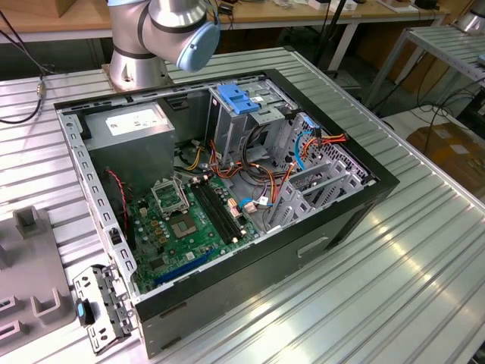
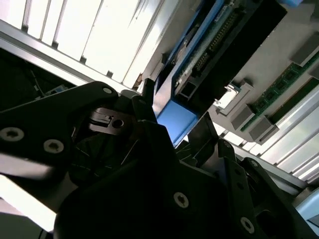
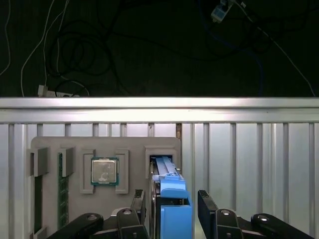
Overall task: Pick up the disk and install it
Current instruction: 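Pick up the disk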
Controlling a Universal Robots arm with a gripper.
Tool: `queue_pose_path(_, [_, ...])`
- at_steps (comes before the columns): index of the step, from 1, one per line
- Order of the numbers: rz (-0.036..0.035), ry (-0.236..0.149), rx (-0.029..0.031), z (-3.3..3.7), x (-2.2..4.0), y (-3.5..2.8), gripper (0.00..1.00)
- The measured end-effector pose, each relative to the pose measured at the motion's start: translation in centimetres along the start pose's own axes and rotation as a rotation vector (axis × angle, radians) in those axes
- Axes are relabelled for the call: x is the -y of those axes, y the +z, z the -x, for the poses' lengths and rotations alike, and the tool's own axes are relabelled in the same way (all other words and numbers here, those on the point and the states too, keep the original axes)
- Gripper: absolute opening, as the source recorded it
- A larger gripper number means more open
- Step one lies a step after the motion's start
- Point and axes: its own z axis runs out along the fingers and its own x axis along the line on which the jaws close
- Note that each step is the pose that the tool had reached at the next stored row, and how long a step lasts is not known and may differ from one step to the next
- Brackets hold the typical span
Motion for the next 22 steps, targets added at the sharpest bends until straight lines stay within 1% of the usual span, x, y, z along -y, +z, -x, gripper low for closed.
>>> queue_pose_path(1, [0.0000,0.000,0.0000,0.19,0.00,0.01,0.54])
queue_pose_path(2, [-0.0002,0.000,0.0001,0.22,-0.02,0.05,0.54])
queue_pose_path(6, [-0.0010,0.000,-0.0004,-0.23,-0.14,0.17,0.54])
queue_pose_path(9, [-0.0011,0.000,-0.0035,-0.27,-0.14,0.31,0.54])
queue_pose_path(10, [-0.0011,0.000,-0.0041,-0.27,-0.13,0.45,0.54])
queue_pose_path(12, [-0.0010,0.001,-0.0046,-0.26,-0.13,0.61,0.54])
queue_pose_path(15, [-0.0009,0.001,-0.0048,-0.27,-0.13,0.61,0.54])
queue_pose_path(16, [-0.0010,0.001,-0.0047,-0.27,-0.13,0.62,0.46])
queue_pose_path(17, [-0.0010,0.001,-0.0047,-0.26,-0.13,0.62,0.46])
queue_pose_path(18, [-0.0010,0.001,-0.0047,-0.26,-0.13,0.62,0.39])
queue_pose_path(22, [-0.0010,0.001,-0.0055,-0.27,-0.13,0.62,0.39])
